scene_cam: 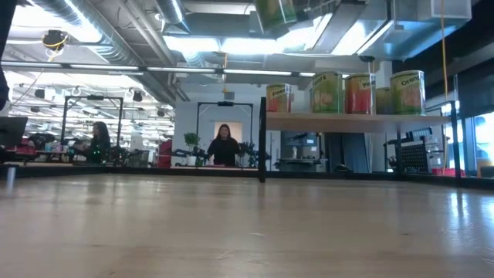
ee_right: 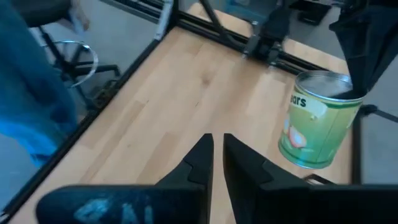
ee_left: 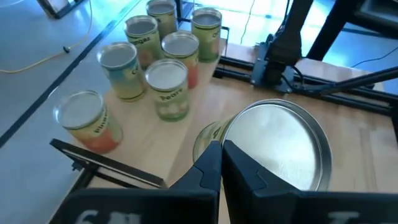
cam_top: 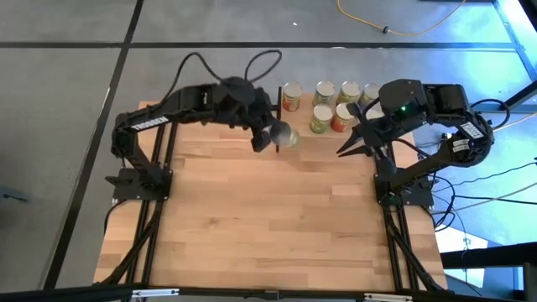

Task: Pick and place cans onto a shelf
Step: Put the canned pears on the shelf

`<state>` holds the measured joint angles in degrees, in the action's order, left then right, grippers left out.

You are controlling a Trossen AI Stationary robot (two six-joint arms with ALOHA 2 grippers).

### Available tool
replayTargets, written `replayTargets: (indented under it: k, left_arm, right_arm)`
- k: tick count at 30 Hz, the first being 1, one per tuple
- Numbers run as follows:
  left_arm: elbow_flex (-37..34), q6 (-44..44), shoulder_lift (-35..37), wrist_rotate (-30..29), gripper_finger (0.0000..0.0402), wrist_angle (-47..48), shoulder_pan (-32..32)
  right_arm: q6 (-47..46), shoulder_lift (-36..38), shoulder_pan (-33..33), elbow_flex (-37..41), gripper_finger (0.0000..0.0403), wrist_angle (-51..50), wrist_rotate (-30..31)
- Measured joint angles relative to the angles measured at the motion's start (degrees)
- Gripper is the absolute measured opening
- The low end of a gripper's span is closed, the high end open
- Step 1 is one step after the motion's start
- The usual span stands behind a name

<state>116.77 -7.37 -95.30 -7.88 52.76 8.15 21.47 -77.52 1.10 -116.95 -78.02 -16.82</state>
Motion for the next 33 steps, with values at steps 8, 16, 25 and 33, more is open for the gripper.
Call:
replayTargets:
  k: [8,16,25,33]
  left_arm:
    - [0.4,3.3,-2.9,3.2,0.0,-1.7,6.1]
    - [0.3,4.5,-7.8,5.2,0.0,-5.6,10.7]
    - [0.3,4.6,-12.0,8.0,0.0,-7.3,13.0]
    - [0.3,5.1,-13.3,7.0,0.0,-7.0,13.6]
  right_arm:
    - [1.5,0.0,0.3,0.0,0.0039,0.3,6.7]
    - [1.5,0.0,0.3,0.9,0.0039,0.5,6.7]
    - [1.7,0.0,0.4,5.8,0.004,0.2,6.7]
    - [4.4,0.0,0.6,7.8,0.004,0.8,6.7]
